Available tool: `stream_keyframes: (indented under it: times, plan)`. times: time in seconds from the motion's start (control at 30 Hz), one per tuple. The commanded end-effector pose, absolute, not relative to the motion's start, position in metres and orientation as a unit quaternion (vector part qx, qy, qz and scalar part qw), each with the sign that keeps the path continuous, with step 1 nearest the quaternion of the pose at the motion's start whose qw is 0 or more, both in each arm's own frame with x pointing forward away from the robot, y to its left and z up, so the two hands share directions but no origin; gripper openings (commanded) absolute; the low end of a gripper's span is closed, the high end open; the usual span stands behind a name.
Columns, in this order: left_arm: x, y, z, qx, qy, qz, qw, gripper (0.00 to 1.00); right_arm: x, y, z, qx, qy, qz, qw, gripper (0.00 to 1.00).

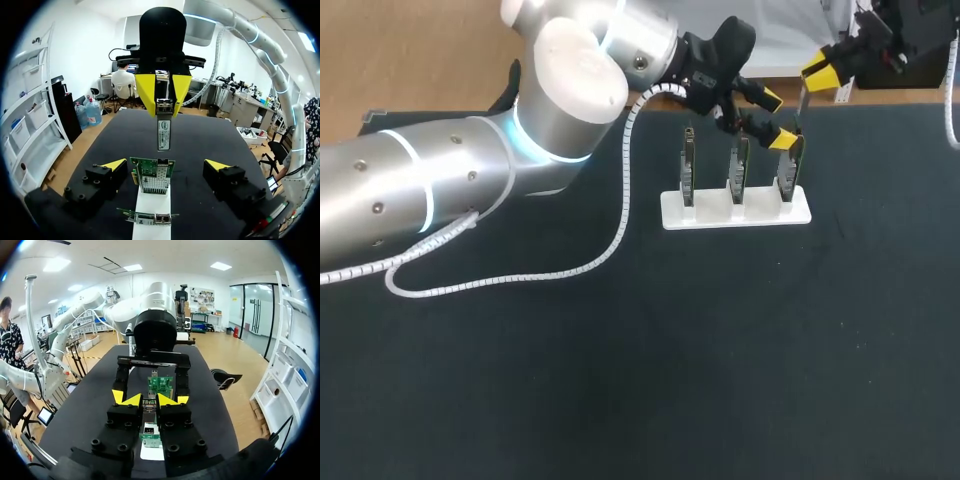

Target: Pick up the optical module with the left hand, and insert it into the network port with the right hand.

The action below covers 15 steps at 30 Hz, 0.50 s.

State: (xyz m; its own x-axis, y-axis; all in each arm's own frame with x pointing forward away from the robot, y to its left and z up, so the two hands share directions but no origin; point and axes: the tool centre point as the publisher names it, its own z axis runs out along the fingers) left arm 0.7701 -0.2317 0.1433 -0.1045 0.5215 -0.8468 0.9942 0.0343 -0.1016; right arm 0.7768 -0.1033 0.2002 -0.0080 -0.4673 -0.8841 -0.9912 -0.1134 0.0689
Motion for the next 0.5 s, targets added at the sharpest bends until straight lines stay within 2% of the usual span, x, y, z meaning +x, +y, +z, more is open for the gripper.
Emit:
stream_keyframes:
  times: [0.03,0.5]
  plan:
    - [0.772,-0.233,0.144,0.589,0.645,-0.370,0.316,1.00,0.780,-0.103,0.197,-0.627,0.581,0.410,0.319,0.00]
    - [0.772,-0.233,0.144,0.589,0.645,-0.370,0.316,1.00,0.772,-0.102,0.186,-0.633,0.585,0.404,0.307,0.00]
